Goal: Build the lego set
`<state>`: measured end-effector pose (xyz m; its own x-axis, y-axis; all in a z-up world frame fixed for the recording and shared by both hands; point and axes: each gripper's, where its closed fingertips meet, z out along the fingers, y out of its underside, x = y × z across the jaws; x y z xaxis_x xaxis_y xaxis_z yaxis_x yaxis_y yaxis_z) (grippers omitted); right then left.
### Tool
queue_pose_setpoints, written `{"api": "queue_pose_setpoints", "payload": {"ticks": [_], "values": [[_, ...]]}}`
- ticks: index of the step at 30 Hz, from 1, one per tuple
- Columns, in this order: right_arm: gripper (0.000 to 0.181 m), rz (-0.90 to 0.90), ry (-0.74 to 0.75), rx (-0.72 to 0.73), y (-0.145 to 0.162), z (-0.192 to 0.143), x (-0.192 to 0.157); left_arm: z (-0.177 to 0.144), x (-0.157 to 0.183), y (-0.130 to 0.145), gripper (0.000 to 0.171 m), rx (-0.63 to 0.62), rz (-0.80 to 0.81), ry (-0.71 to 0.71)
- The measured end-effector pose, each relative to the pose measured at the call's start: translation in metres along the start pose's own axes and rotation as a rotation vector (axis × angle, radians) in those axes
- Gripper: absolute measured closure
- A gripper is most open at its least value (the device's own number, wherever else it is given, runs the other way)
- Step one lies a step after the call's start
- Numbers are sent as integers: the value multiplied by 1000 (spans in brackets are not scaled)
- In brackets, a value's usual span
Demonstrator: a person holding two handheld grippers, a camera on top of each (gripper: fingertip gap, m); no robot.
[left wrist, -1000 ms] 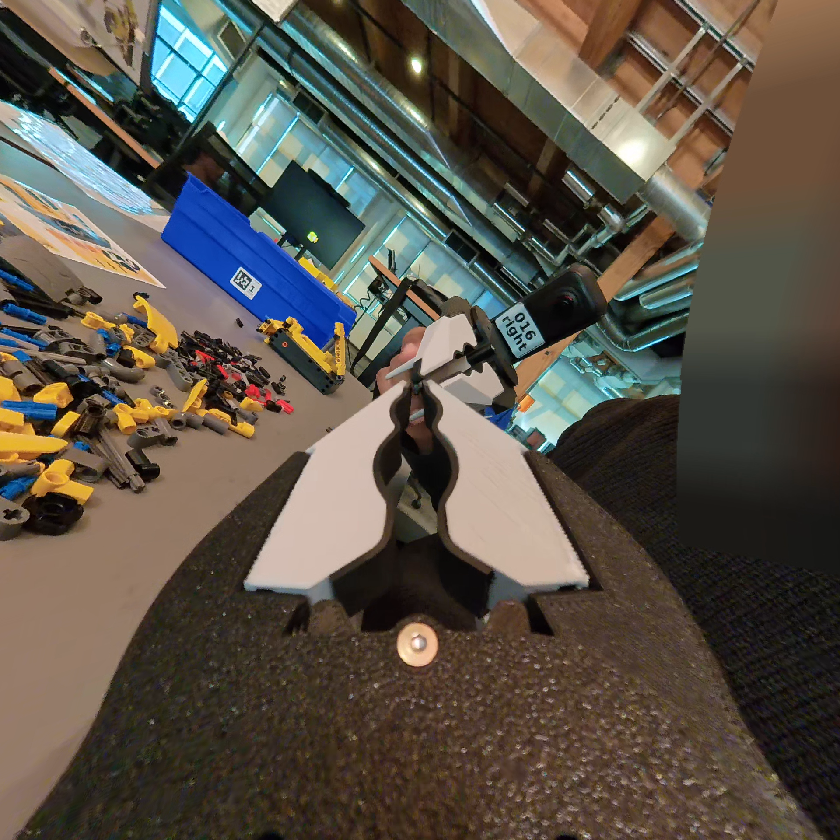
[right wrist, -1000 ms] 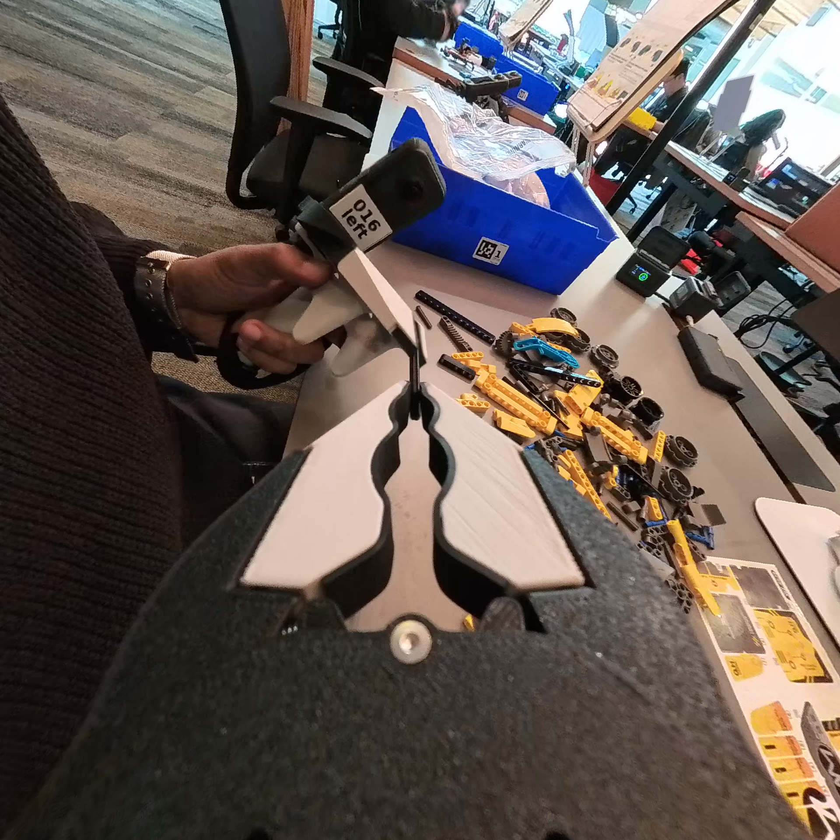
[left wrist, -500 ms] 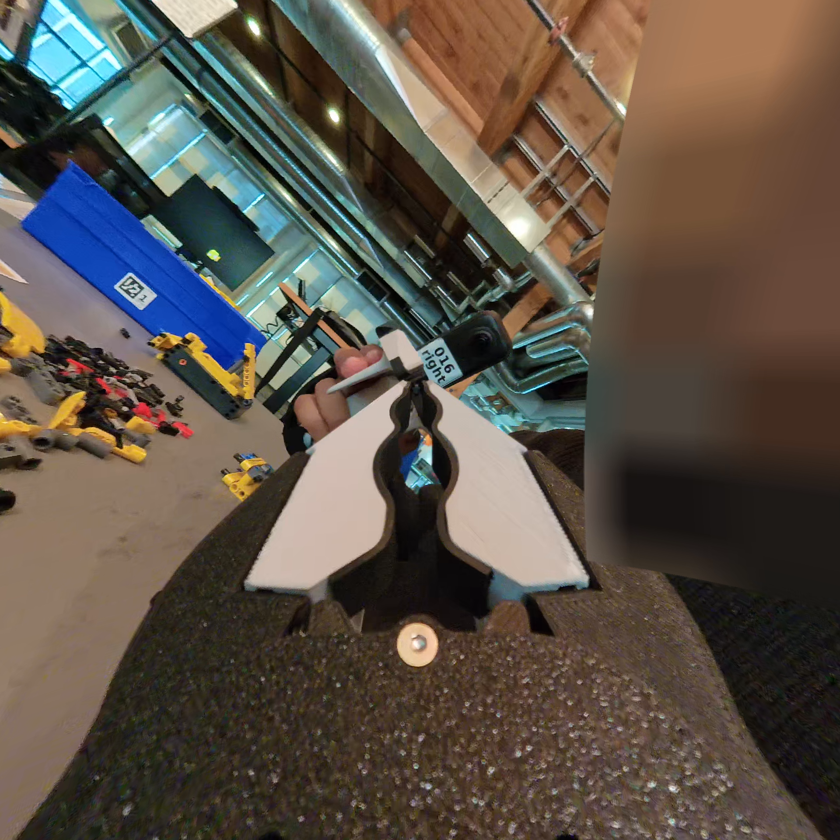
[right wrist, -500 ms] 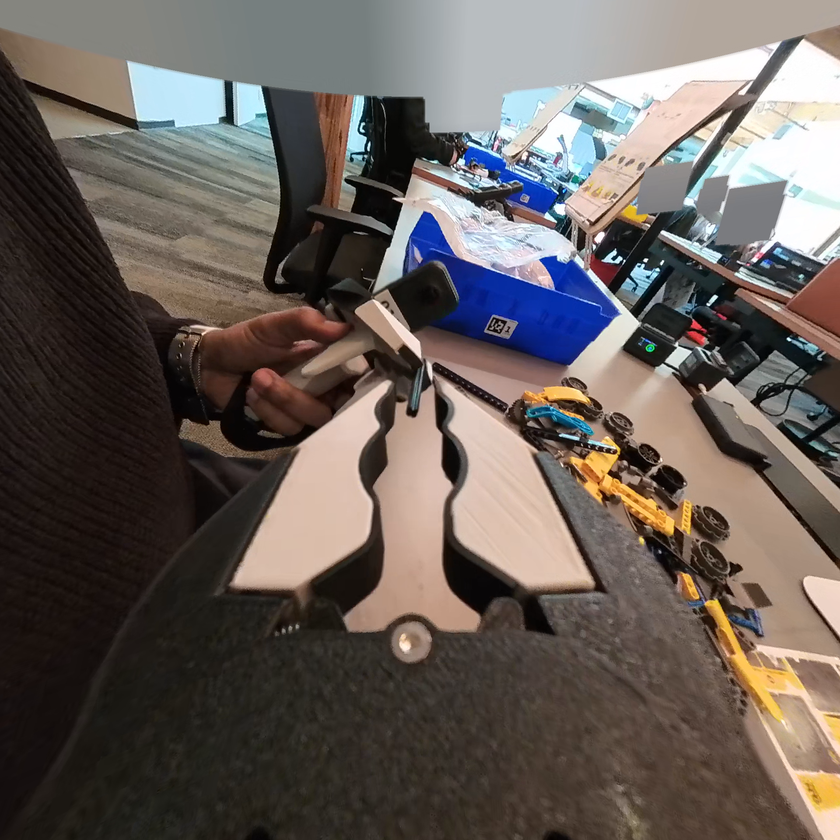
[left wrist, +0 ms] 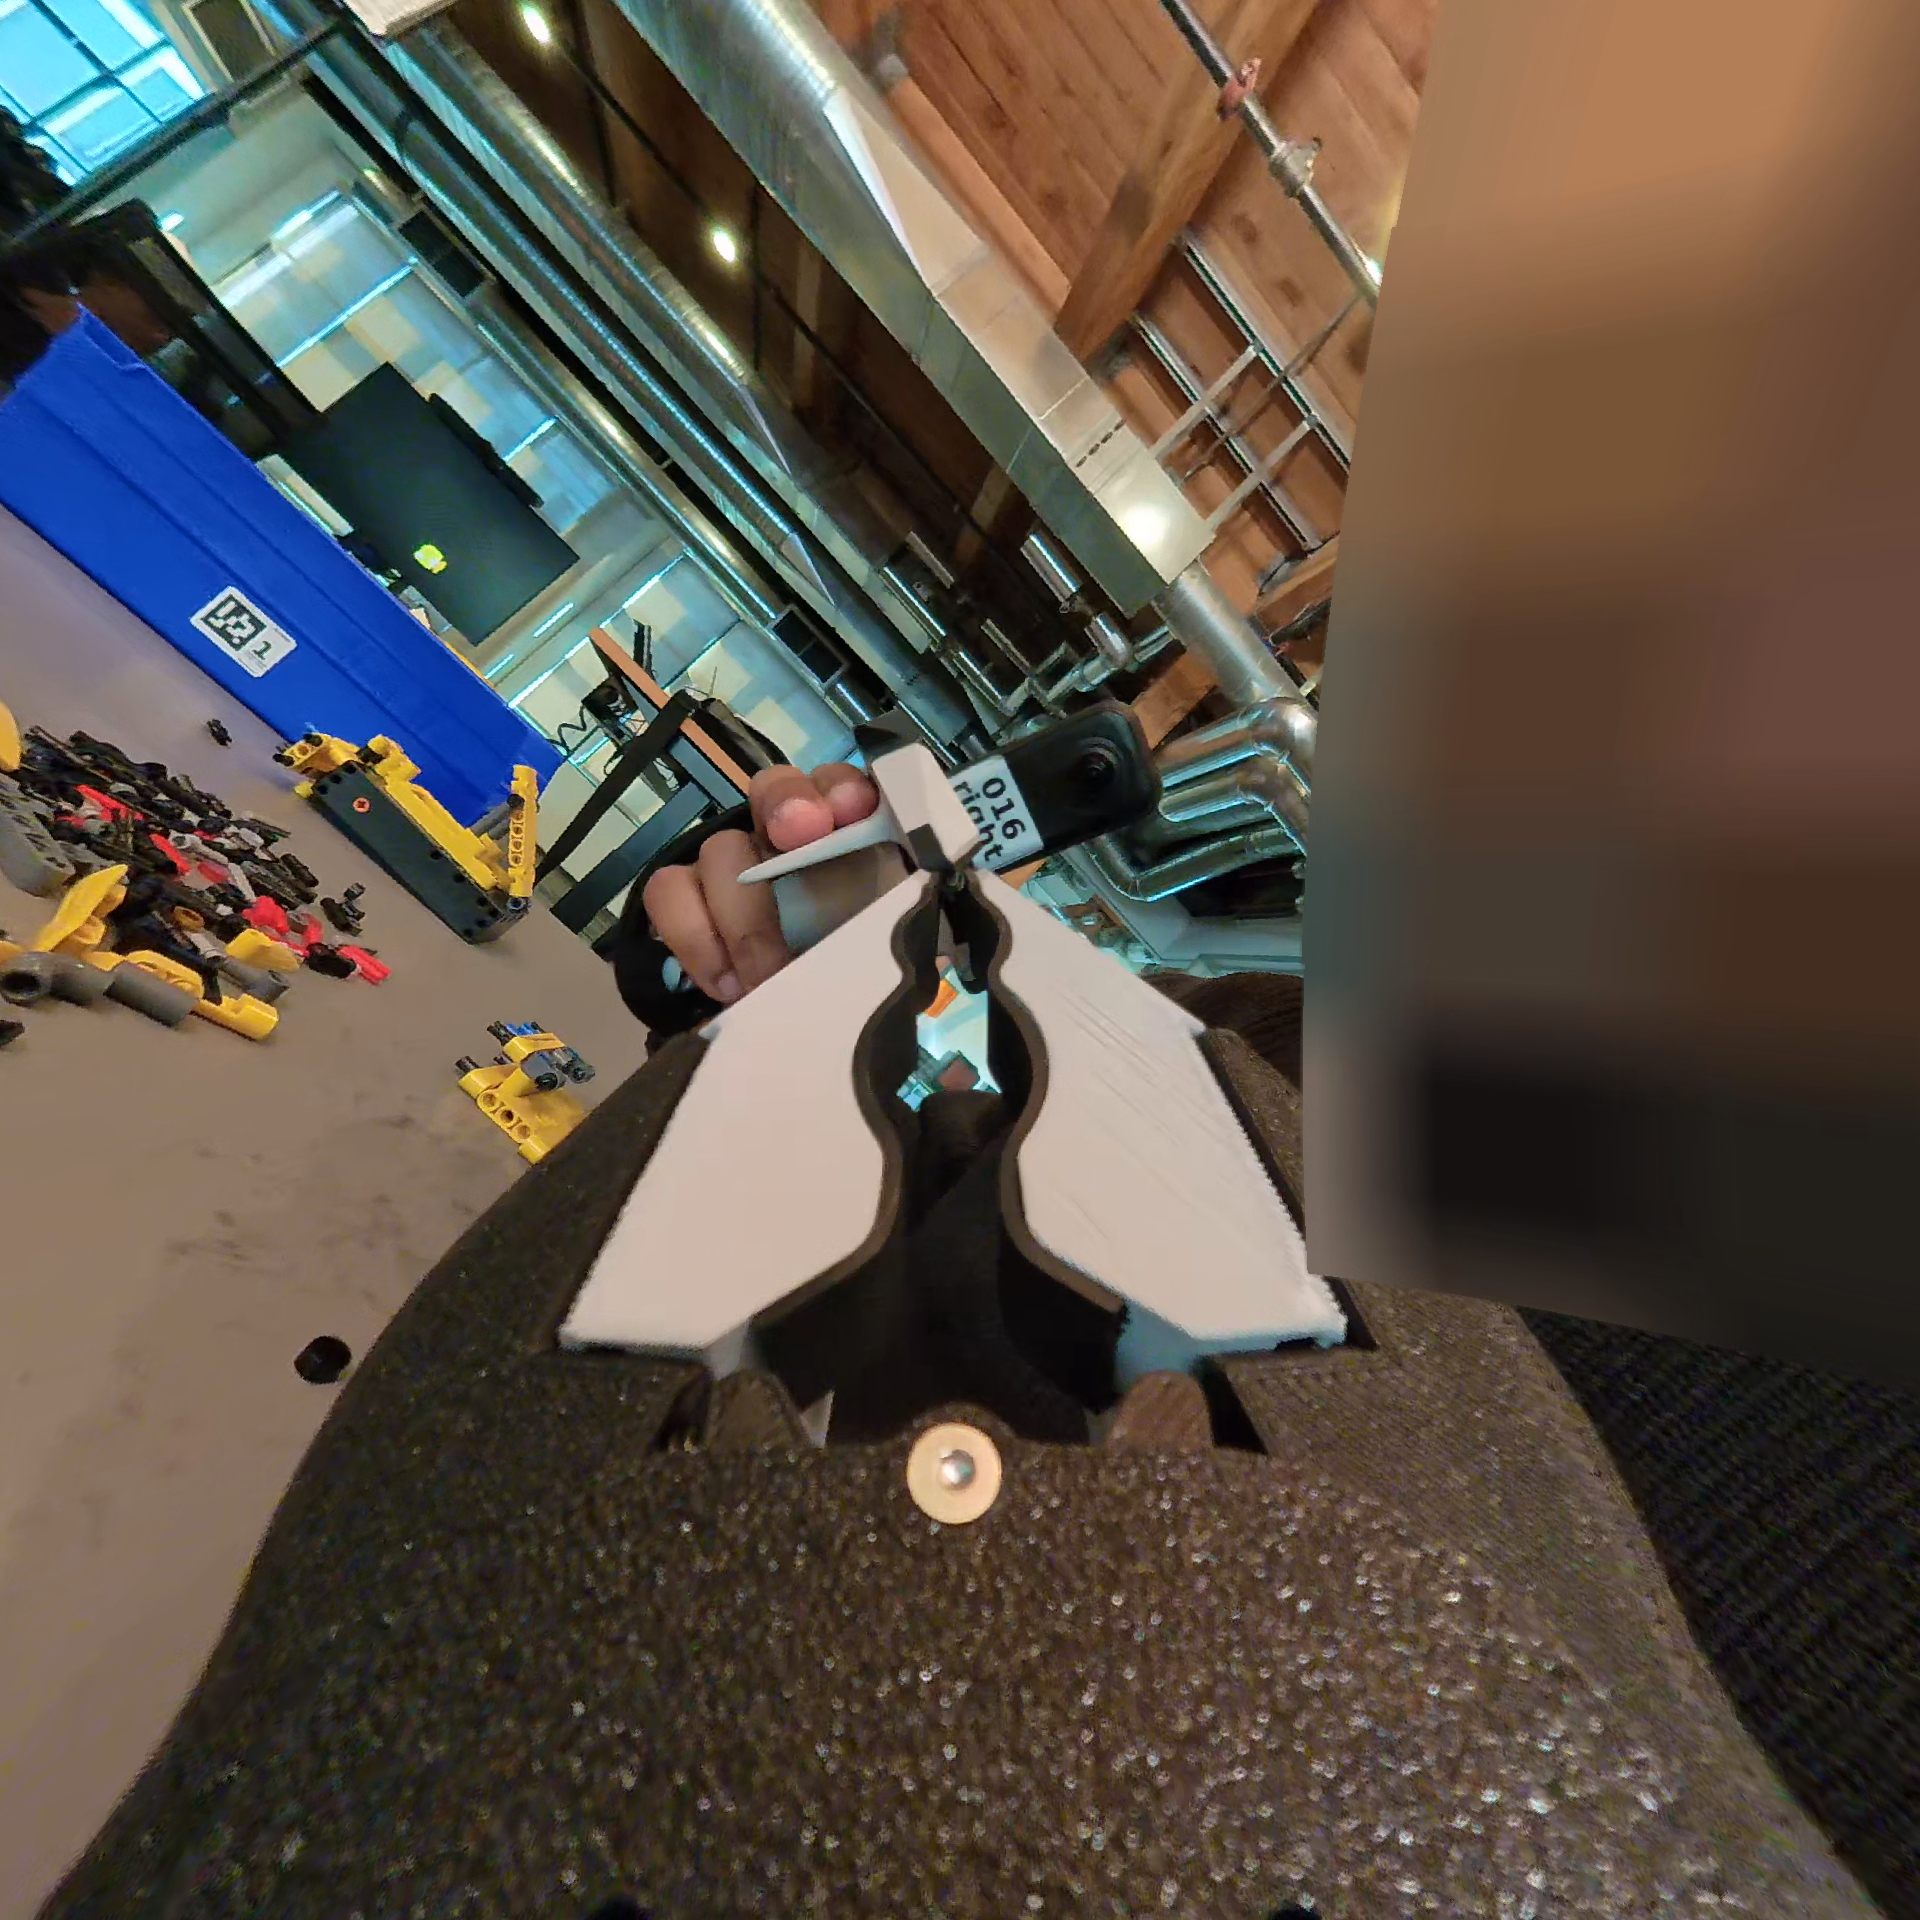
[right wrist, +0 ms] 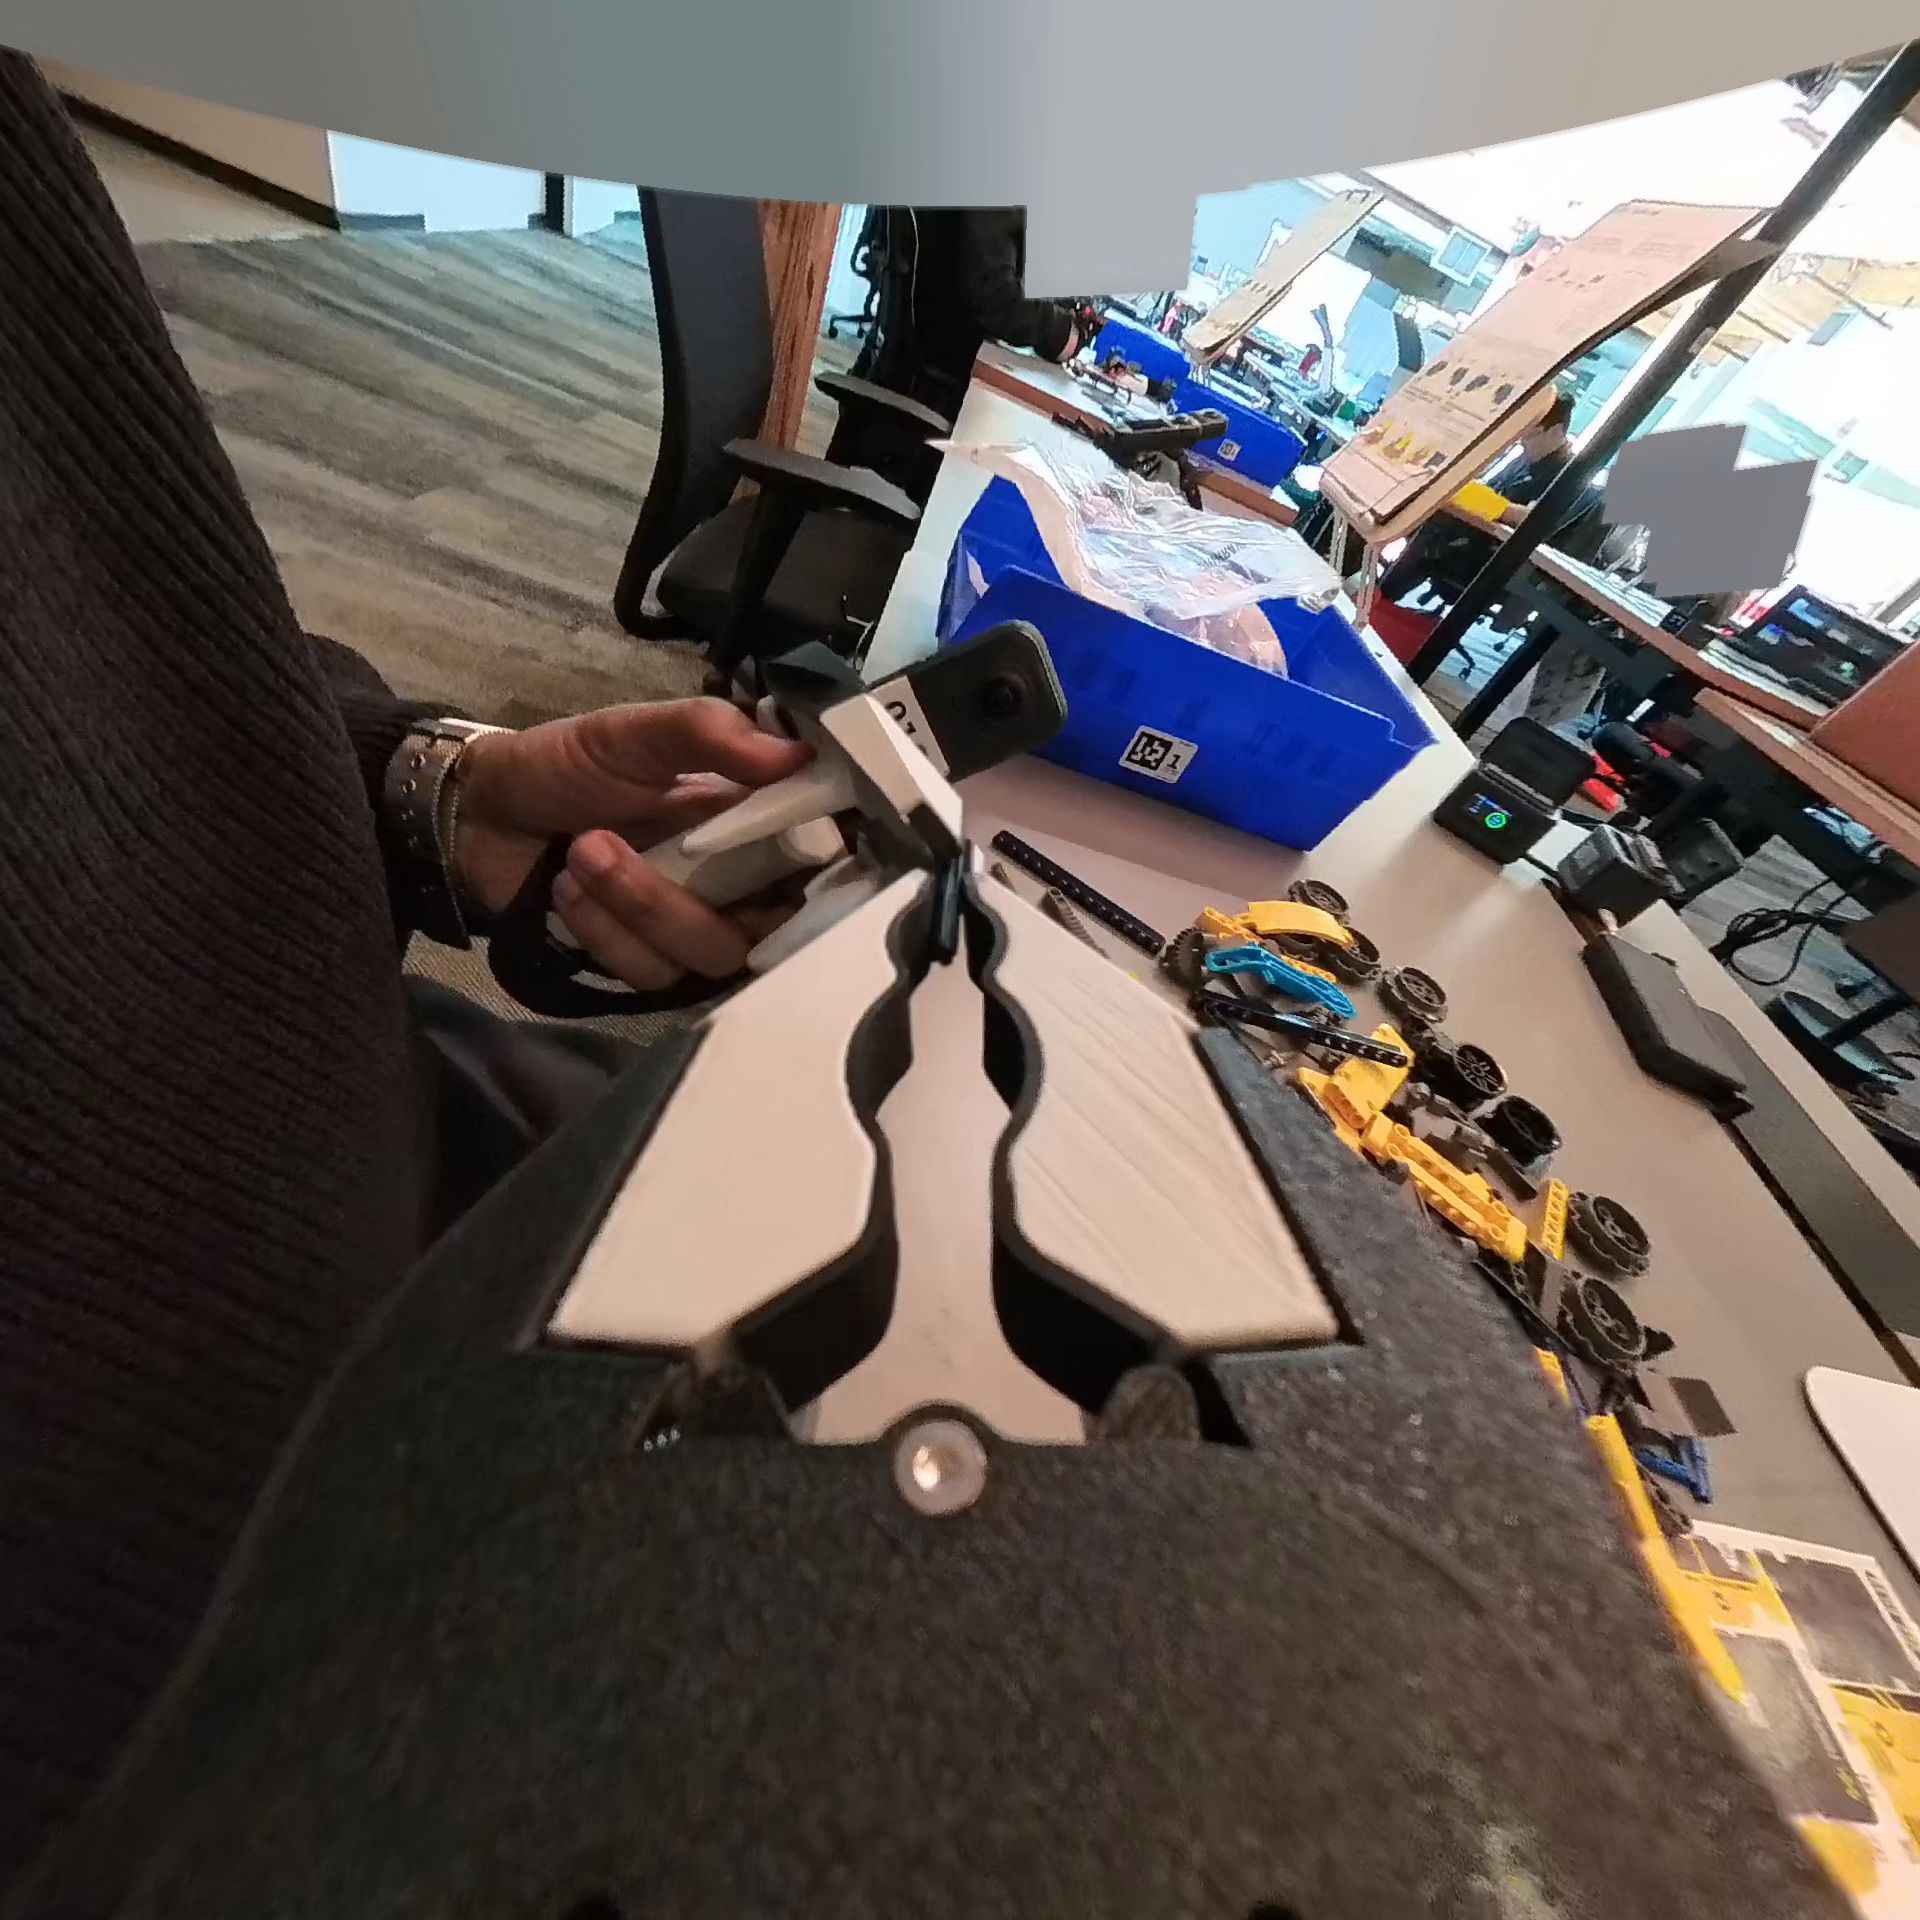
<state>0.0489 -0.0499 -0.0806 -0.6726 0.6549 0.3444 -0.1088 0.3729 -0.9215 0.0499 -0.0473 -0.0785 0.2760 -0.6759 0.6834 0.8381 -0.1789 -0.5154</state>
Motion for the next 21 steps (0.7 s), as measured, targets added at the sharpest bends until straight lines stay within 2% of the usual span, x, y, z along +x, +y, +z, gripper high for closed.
{"api": "queue_pose_setpoints", "payload": {"ticks": [1, 7, 9, 11, 15, 17, 21], "values": [[177, -10, 2, -9, 1, 0, 0, -1, 0, 0, 167, -1, 3, -4], [177, -17, 12, -13, -1, 5, 0, -4, 1, -2, 167, 2, 11, -14], [177, -4, 13, -50, 4, 8, 2, -10, -6, -4, 164, -13, 47, -83], [177, 21, 19, -100, 10, 9, 7, -22, -21, -8, 153, -33, 139, -239], [177, 149, -20, -290, 39, 11, 15, -60, -63, -13, 153, -156, 403, -669], [177, 218, -64, -444, 63, 11, 13, -68, -67, -15, 154, -174, 457, -734], [177, 284, -164, -716, 103, 6, -4, -75, -68, -20, 162, -148, 468, -763]]}}
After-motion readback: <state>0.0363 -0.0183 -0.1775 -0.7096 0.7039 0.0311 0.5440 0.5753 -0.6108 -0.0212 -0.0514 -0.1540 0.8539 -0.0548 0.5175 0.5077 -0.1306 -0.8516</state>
